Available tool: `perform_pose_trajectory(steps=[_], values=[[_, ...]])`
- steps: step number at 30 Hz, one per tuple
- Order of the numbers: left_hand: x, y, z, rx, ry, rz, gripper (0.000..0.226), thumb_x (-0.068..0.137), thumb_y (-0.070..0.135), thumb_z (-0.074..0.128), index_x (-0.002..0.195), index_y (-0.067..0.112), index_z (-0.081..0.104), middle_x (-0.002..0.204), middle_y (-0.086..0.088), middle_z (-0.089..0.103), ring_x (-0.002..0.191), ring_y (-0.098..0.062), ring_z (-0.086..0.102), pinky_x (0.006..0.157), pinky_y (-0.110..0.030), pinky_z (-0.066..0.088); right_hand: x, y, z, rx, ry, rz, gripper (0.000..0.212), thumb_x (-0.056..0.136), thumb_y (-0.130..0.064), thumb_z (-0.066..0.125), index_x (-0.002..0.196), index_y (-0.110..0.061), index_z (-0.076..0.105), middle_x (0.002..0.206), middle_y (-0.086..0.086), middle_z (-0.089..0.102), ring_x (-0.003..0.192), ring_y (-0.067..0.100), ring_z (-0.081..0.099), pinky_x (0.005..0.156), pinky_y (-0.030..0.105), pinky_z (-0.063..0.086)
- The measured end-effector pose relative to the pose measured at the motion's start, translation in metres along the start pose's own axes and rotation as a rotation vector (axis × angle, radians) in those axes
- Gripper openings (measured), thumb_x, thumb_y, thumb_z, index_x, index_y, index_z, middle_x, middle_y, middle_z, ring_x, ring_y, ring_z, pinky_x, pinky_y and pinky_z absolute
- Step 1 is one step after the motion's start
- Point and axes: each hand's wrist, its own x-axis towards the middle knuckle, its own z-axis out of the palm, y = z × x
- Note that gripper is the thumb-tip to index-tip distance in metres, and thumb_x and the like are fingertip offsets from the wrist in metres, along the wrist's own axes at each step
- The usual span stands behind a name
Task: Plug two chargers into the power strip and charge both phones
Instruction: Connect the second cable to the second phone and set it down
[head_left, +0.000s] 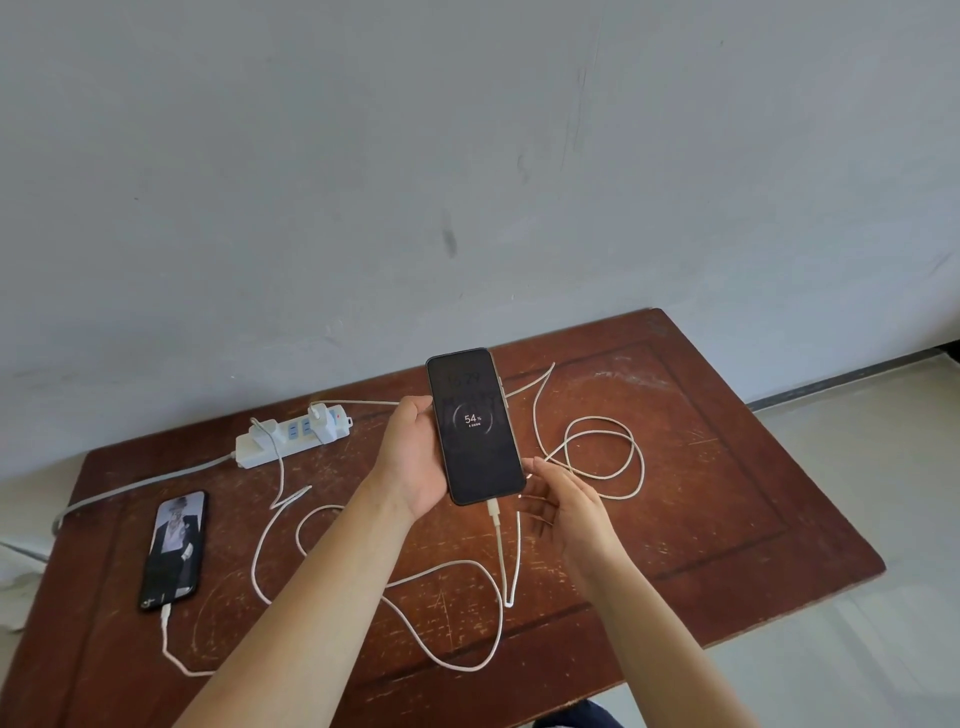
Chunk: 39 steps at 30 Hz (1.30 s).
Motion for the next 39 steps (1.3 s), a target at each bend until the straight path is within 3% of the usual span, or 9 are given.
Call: perform_pose_trajectory(steps=[3,6,9,11,17,27,32,34,39], values=[[0.011,-0.01,-0.013,0.012,0.065,-0.03,0.045,0.102,0.039,0.034,0.106,0.018,0.073,0.102,-0.009,0.074,0.1,-0.025,0.07,0.08,-0.044,0.059,0.023,0.029,-0.008,-0.147,0.155,0.106,0.025,0.098,-0.04,0.059,0.108,-0.024,0.076,0.095,0.003,0.075,0.079,0.013,0.066,0.066,0.026,0.051],[0.021,-0.022,-0.027,0.021,0.126,-0.057,0.041,0.103,0.036,0.037,0.101,0.018,0.073,0.099,-0.008,0.073,0.095,-0.024,0.071,0.078,-0.043,0.06,0.042,0.062,-0.014,-0.543,0.288,0.156,0.052,0.09,-0.05,0.065,0.13,-0.017,0.059,0.117,0.001,0.066,0.099,0.017,0.063,0.074,0.027,0.047],[0.031,-0.038,-0.041,0.024,0.213,-0.1,0.036,0.103,0.034,0.039,0.111,0.015,0.069,0.102,-0.009,0.072,0.096,-0.025,0.072,0.075,-0.043,0.061,0.052,0.092,-0.017,-0.887,0.277,0.211,0.078,0.08,-0.059,0.072,0.138,-0.013,0.046,0.13,0.006,0.057,0.115,0.024,0.059,0.084,0.03,0.044],[0.036,-0.048,-0.047,0.03,0.262,-0.141,0.037,0.104,0.036,0.041,0.115,0.015,0.069,0.105,-0.009,0.073,0.101,-0.027,0.071,0.075,-0.045,0.061,0.056,0.106,-0.017,-0.988,0.26,0.231,0.076,0.078,-0.055,0.075,0.134,-0.013,0.046,0.126,0.005,0.059,0.115,0.024,0.06,0.088,0.032,0.047],[0.054,-0.073,-0.059,0.011,0.364,-0.255,0.034,0.104,0.039,0.044,0.117,0.021,0.07,0.11,-0.009,0.075,0.099,-0.03,0.072,0.07,-0.046,0.06,0.066,0.105,-0.034,-0.984,0.308,0.179,0.032,0.086,-0.02,0.063,0.118,-0.016,0.062,0.093,-0.002,0.068,0.09,0.017,0.063,0.081,0.03,0.051],[0.091,-0.11,-0.047,0.026,0.428,-0.367,0.023,0.105,0.034,0.044,0.11,0.022,0.063,0.111,-0.005,0.069,0.102,-0.026,0.065,0.07,-0.042,0.054,0.091,0.069,-0.104,-1.037,0.526,0.165,0.023,0.088,-0.018,0.058,0.11,-0.017,0.065,0.107,0.006,0.065,0.106,0.027,0.059,0.091,0.039,0.046],[0.101,-0.126,-0.039,0.106,0.418,-0.385,0.022,0.106,0.033,0.04,0.119,0.023,0.055,0.112,-0.002,0.065,0.104,-0.023,0.062,0.076,-0.045,0.051,0.098,0.066,-0.112,-1.129,0.618,0.121,0.025,0.094,-0.015,0.052,0.116,-0.017,0.063,0.116,0.009,0.057,0.098,0.033,0.063,0.079,0.04,0.047],[0.101,-0.128,-0.038,0.135,0.417,-0.381,0.023,0.106,0.032,0.038,0.121,0.022,0.054,0.114,-0.003,0.065,0.104,-0.024,0.062,0.075,-0.044,0.052,0.099,0.069,-0.103,-1.179,0.576,0.029,0.03,0.096,-0.013,0.051,0.124,-0.015,0.062,0.123,0.009,0.055,0.101,0.032,0.064,0.076,0.038,0.047],[0.102,-0.127,-0.036,0.209,0.42,-0.384,0.024,0.106,0.03,0.041,0.122,0.019,0.056,0.122,-0.006,0.064,0.1,-0.021,0.062,0.083,-0.046,0.052,0.104,0.086,-0.063,-1.054,0.199,-0.034,0.04,0.096,-0.013,0.048,0.133,-0.014,0.061,0.129,0.008,0.06,0.119,0.027,0.058,0.101,0.036,0.045]])
